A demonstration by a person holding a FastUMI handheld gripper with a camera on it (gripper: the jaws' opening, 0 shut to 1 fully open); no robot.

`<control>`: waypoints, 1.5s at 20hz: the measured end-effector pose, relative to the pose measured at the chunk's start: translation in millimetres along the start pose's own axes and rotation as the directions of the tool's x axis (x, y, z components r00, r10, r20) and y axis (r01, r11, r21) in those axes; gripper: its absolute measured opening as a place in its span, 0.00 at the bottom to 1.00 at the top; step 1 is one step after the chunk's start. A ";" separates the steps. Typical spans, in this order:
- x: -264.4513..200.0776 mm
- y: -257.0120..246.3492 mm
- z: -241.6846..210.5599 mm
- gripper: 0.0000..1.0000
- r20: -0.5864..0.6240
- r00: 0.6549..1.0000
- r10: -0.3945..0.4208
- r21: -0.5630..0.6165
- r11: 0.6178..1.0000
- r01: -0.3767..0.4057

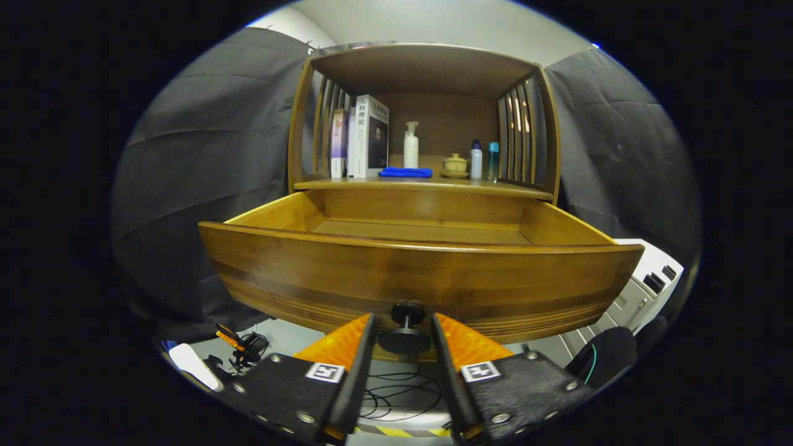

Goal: Pull open the drawer, take out the items inside it, and place them on the countertop above the cabinet.

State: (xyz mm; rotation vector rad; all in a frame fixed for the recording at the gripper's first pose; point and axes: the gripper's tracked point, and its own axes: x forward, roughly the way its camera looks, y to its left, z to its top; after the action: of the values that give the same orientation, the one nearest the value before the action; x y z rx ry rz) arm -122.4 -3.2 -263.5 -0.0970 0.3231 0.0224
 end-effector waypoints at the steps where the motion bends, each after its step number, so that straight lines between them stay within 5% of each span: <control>1: -5.1 1.0 7.2 0.70 0.017 1.000 0.010 -0.004 1.000 -0.010; 3: -15.6 2.9 24.0 0.96 0.047 0.999 0.024 0.006 1.000 -0.024; 9: -26.9 -10.1 108.7 0.96 0.144 0.989 -0.009 0.060 0.998 0.000; 17: 27.6 -29.4 186.7 0.96 0.064 0.995 -0.082 0.020 0.997 0.081; 22: 71.8 -35.2 178.1 0.96 -0.113 0.989 -0.101 0.103 0.988 0.113; 30: 116.2 -48.2 140.2 0.96 -0.371 0.924 -0.095 0.194 0.965 0.177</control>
State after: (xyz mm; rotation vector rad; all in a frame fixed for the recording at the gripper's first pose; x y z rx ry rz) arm 33.8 -36.5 -163.8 0.1033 0.6831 -0.1735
